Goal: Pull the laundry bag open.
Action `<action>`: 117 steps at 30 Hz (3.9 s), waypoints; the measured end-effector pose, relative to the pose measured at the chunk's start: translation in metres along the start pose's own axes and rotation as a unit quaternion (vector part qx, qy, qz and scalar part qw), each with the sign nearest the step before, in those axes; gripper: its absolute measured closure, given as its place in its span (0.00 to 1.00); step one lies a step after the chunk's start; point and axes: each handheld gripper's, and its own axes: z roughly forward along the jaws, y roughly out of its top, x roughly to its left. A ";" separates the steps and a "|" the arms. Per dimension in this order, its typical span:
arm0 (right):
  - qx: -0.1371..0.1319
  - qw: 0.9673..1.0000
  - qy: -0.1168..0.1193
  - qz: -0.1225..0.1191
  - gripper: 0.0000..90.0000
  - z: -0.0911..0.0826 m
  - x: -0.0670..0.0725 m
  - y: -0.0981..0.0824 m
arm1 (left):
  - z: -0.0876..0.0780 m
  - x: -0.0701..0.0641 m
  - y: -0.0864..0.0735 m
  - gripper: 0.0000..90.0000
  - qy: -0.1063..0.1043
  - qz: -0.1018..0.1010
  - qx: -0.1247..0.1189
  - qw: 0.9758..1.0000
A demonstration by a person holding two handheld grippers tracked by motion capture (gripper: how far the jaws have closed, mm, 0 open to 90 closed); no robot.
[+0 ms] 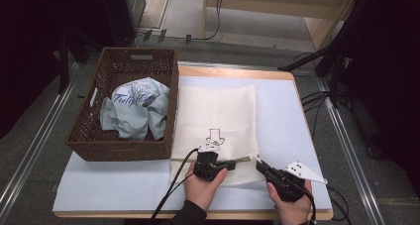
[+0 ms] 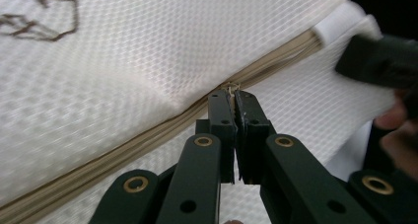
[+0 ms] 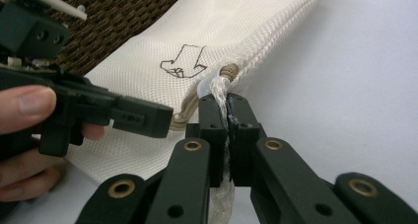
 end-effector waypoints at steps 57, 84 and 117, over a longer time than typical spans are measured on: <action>-0.017 1.000 -0.017 0.009 0.98 -0.009 -0.011 0.003 | -0.071 0.029 -0.025 0.98 0.140 0.074 -0.020 0.987; -0.018 1.000 -0.018 0.002 0.98 -0.010 -0.010 0.003 | -0.105 0.041 -0.034 0.98 0.184 0.075 -0.043 0.979; -0.007 0.999 -0.041 -0.001 0.98 -0.010 -0.011 0.002 | -0.140 0.068 -0.047 0.98 0.194 0.035 -0.053 0.979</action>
